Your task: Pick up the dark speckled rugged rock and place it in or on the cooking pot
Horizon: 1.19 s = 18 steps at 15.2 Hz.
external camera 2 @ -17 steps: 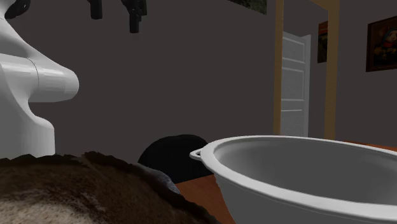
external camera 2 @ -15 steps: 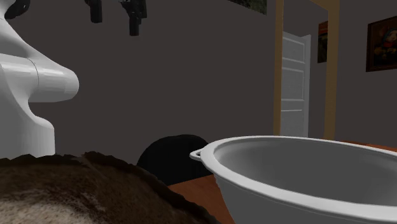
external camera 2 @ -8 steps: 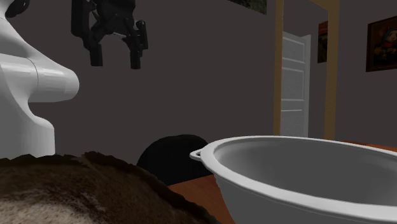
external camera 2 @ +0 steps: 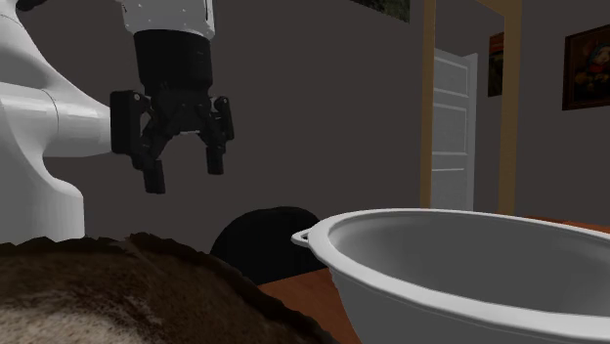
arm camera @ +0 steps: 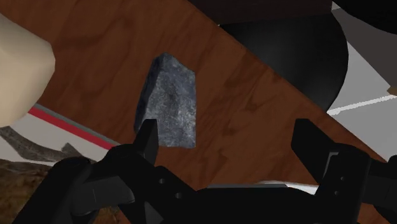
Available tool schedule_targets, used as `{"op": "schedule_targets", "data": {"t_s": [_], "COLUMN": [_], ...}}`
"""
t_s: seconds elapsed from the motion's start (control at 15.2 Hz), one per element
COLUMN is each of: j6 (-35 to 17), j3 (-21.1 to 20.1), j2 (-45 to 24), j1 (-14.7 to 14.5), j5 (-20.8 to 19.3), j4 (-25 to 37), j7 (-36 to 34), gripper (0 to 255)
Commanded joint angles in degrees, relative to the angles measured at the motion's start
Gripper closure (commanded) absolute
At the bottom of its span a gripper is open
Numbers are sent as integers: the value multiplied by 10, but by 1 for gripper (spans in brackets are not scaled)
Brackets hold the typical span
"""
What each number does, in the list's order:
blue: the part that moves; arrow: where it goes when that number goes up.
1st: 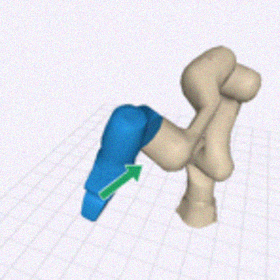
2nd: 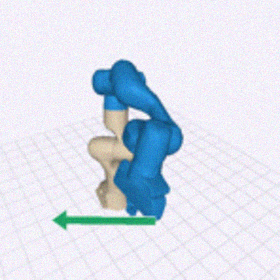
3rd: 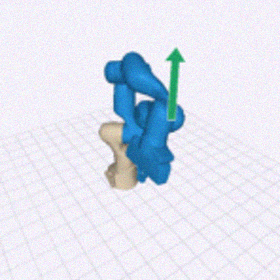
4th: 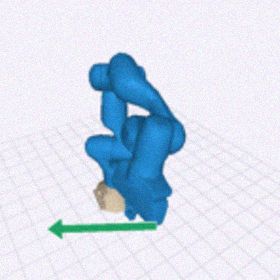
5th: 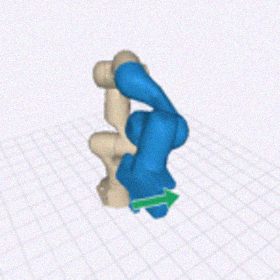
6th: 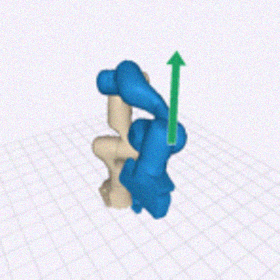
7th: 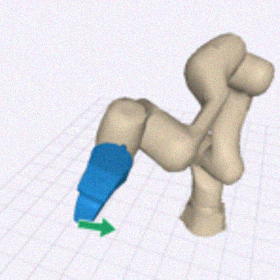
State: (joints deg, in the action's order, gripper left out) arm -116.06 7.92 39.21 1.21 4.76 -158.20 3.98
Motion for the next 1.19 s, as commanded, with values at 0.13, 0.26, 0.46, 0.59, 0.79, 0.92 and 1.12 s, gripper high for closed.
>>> {"op": "schedule_targets", "data": {"t_s": [0.13,0.26,0.46,0.59,0.79,0.92,1.12], "j6": [-110,-138,-169,-190,-218,-218,-218], "j3": [23,30,31,32,34,34,34], "j2": [-77,-99,-119,-133,-153,-153,-153], "j1": [-9,-13,-20,-24,-32,-32,-32], "j5": [16,22,30,36,45,45,45], "j4": [-30,-35,-47,-54,-62,-63,-62], "j7": [36,48,52,56,62,62,62], "gripper": [0,0,0,0,0,0,0]}}
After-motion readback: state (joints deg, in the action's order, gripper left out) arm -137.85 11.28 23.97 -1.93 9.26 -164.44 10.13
